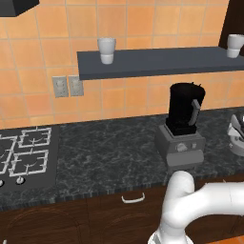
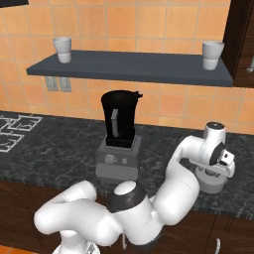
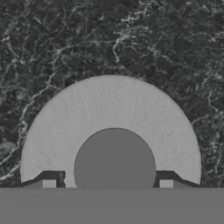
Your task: Close the lid blender by securely placing the lid on top.
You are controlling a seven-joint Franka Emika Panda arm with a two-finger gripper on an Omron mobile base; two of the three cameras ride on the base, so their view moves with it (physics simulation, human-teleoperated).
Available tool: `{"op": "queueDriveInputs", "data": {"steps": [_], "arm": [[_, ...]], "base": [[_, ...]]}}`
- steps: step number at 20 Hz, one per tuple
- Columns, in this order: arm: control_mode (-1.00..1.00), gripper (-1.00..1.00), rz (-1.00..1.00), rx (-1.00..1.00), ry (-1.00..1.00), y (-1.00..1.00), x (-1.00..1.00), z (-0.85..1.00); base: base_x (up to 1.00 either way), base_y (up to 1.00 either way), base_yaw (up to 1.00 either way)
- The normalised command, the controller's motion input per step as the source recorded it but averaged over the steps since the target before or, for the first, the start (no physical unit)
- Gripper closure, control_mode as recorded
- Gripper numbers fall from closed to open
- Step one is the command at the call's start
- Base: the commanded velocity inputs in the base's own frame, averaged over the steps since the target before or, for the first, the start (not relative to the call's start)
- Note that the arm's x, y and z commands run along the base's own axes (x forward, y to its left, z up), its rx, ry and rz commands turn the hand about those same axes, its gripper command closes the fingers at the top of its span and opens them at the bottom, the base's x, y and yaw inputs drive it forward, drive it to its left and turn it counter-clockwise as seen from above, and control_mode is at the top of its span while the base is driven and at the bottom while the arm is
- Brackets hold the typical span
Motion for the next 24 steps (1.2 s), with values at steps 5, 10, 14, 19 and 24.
{"op": "queueDriveInputs", "data": {"steps": [5, 10, 14, 19, 24], "arm": [[-1.0, 1.0, 0.0, 0.0, 0.0, 0.0, 0.0, 0.0], [-1.0, 1.0, 0.0, 0.0, 0.0, 0.0, -0.01, 0.0], [-1.0, 1.0, 0.01, 0.0, 0.0, 0.0, -0.09, 0.33], [-1.0, 1.0, 0.0, 0.0, -0.04, 0.0, -0.15, 0.79], [-1.0, 1.0, 0.01, 0.0, -0.02, 0.0, -0.14, 0.93]], "base": [[0.0, 0.0, 0.0], [0.0, 0.0, 0.0], [0.0, 0.0, 0.0], [0.0, 0.0, 0.0], [0.0, 0.0, 0.0]]}}
